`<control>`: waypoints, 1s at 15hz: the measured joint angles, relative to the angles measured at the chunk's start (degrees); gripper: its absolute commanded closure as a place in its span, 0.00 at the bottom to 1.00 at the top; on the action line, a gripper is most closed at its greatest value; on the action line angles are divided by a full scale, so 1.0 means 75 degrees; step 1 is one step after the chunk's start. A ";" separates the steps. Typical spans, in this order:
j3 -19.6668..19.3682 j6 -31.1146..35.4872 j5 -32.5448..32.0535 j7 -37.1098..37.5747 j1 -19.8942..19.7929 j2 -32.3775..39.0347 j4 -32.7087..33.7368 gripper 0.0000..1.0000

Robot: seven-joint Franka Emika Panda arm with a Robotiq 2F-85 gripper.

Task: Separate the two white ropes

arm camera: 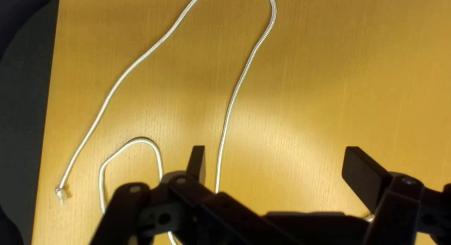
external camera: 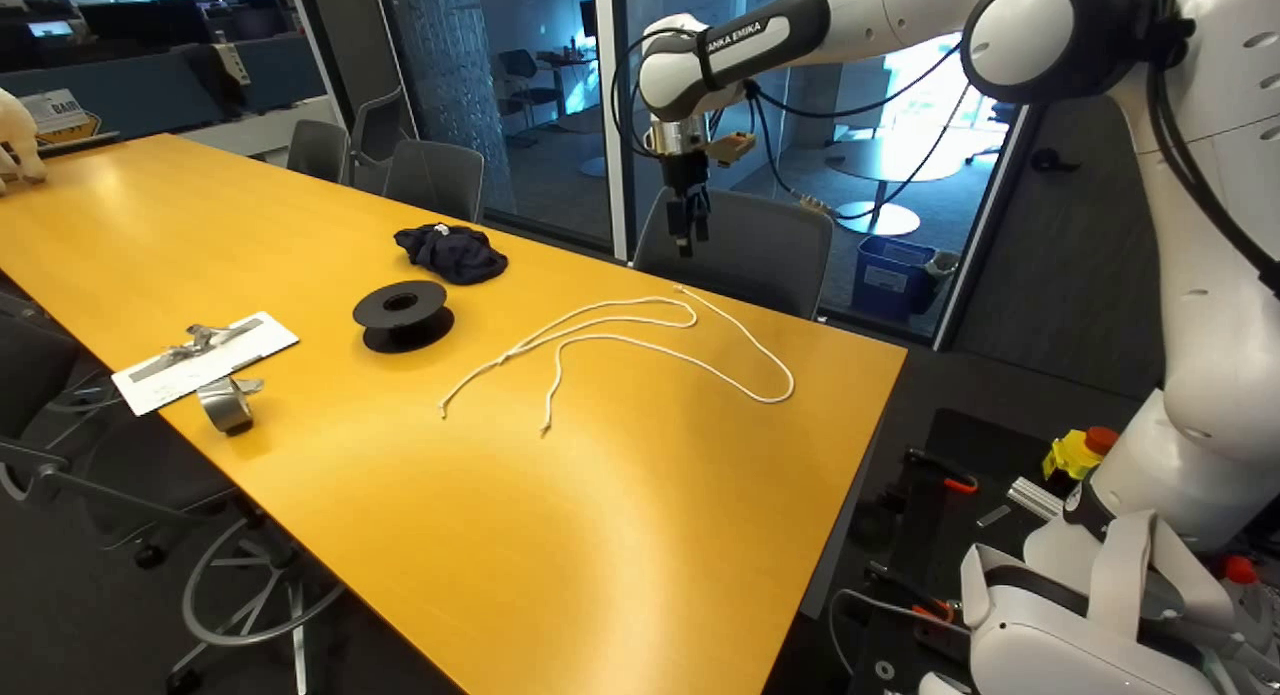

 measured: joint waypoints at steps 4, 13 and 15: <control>-0.0278 0.0870 0.0008 0.0015 0.0344 -0.1110 -0.1418 0.00; -0.0683 0.1586 0.0115 -0.0027 0.0773 -0.4187 -0.4794 0.00; -0.0804 0.1582 0.0104 -0.0214 0.0901 -0.4868 -0.5430 0.00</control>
